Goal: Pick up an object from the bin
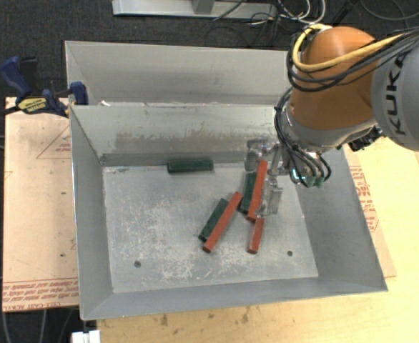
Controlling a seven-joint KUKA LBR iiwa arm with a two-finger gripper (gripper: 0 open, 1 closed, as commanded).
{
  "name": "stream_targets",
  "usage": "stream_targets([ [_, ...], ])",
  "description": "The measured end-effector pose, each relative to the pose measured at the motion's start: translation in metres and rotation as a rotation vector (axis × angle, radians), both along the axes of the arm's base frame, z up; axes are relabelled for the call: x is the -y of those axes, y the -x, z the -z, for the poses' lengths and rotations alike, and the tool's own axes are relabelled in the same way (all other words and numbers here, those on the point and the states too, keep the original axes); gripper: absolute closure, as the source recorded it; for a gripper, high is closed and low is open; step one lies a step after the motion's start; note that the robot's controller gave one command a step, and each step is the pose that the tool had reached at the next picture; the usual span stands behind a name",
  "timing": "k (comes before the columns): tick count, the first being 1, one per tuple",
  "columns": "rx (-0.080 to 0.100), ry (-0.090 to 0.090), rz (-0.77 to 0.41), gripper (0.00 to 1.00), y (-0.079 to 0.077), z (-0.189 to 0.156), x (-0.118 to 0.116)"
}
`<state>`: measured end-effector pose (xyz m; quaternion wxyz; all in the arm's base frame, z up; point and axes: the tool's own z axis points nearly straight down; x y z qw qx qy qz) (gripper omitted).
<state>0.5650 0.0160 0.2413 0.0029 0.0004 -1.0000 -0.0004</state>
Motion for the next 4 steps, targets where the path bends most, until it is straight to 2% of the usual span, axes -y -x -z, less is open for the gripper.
stream_targets([
  [1,0.003,-0.002,-0.400,0.00,-0.030,0.174,-0.009],
  [2,0.011,-0.003,-0.596,0.00,-0.026,0.140,-0.045],
  [3,0.010,-0.002,-0.817,0.00,-0.022,0.130,-0.041],
  [4,0.005,-0.005,-1.096,0.00,-0.017,0.172,-0.036],
])
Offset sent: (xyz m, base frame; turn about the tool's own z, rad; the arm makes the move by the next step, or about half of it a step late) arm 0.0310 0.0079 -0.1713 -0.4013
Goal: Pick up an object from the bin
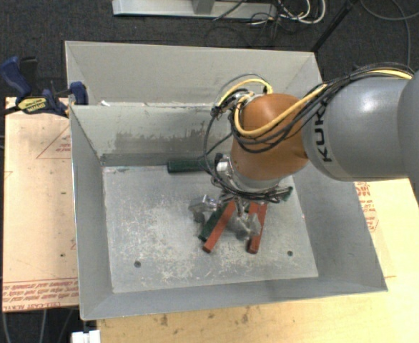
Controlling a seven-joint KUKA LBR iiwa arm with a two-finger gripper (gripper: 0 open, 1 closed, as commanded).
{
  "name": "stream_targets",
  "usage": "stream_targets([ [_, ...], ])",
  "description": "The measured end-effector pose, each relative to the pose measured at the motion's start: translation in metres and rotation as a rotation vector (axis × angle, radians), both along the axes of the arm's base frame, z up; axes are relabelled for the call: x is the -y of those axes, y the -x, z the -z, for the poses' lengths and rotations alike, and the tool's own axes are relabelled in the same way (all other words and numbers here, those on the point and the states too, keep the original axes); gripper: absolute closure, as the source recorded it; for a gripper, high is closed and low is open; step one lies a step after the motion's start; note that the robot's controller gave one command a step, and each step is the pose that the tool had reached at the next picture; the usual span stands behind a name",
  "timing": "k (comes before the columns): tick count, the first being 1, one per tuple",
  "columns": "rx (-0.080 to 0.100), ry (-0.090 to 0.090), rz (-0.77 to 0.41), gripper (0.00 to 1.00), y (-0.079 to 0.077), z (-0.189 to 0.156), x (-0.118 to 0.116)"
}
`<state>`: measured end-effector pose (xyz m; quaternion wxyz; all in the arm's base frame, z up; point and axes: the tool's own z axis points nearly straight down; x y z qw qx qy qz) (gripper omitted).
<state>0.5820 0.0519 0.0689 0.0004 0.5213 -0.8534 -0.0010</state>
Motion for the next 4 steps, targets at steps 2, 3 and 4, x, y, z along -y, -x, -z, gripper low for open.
stream_targets([
  [2,0.003,-0.001,0.005,1.00,-0.001,-0.001,-0.001],
  [3,0.005,-0.001,0.008,1.00,-0.001,-0.025,-0.002],
  [4,0.005,-0.001,0.011,1.00,-0.002,-0.040,-0.003],
])
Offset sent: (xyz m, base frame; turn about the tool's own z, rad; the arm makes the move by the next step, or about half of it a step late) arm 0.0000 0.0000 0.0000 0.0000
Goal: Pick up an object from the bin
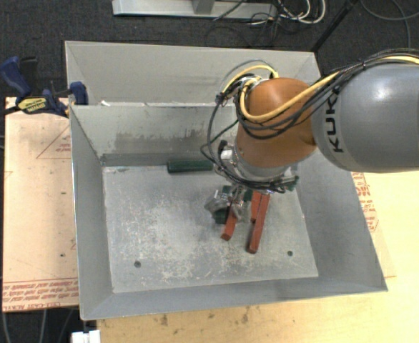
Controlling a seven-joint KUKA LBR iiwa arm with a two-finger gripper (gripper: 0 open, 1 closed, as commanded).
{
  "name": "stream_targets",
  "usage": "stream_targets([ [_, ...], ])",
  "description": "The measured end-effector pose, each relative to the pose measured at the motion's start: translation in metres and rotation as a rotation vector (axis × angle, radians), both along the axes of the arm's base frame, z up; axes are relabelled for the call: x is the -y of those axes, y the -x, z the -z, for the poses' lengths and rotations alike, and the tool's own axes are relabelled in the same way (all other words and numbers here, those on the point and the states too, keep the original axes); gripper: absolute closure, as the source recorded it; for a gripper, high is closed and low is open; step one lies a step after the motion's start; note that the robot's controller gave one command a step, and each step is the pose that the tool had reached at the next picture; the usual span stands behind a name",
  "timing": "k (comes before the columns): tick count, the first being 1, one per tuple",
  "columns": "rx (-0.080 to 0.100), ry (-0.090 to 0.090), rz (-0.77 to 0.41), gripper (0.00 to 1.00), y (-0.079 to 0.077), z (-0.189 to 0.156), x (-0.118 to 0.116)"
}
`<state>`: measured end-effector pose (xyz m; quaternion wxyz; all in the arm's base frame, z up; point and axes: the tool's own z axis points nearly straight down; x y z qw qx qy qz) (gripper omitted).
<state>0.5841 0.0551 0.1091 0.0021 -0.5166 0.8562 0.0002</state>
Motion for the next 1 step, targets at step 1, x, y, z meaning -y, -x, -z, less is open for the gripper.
stream_targets([
  [1,0.001,0.000,0.003,1.00,-0.0008,-0.0285,-0.0010],
])
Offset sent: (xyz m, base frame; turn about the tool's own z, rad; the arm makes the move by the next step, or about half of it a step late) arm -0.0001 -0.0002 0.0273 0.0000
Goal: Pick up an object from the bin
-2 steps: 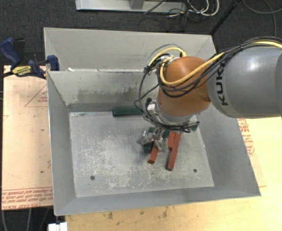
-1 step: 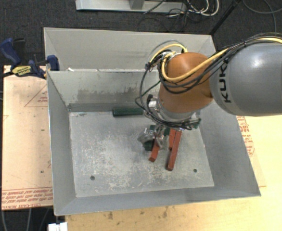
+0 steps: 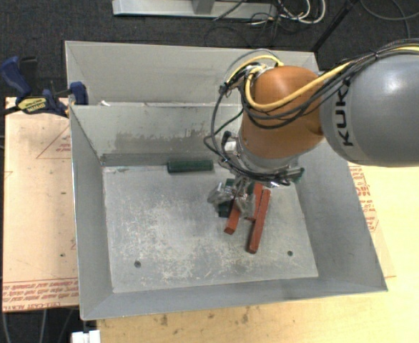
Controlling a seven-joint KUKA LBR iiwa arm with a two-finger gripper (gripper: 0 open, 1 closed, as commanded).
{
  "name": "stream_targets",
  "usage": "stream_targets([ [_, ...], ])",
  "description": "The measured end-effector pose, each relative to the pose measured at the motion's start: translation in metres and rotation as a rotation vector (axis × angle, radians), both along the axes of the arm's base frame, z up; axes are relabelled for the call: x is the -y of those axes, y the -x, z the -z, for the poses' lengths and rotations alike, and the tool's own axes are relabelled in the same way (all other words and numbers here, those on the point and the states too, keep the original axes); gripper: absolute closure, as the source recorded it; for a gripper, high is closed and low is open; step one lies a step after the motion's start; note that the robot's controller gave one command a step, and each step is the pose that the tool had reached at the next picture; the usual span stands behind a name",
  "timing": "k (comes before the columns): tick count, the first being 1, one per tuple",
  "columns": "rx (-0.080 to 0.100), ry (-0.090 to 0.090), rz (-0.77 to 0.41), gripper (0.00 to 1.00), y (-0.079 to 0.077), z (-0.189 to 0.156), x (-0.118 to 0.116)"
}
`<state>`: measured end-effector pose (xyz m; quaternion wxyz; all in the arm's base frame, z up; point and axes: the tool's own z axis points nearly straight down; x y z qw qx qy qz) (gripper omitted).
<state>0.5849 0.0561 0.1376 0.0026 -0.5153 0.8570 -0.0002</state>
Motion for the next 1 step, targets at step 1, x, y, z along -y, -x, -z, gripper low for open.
stream_targets([
  [1,0.003,0.000,0.003,1.00,-0.0016,-0.0493,-0.0008],
])
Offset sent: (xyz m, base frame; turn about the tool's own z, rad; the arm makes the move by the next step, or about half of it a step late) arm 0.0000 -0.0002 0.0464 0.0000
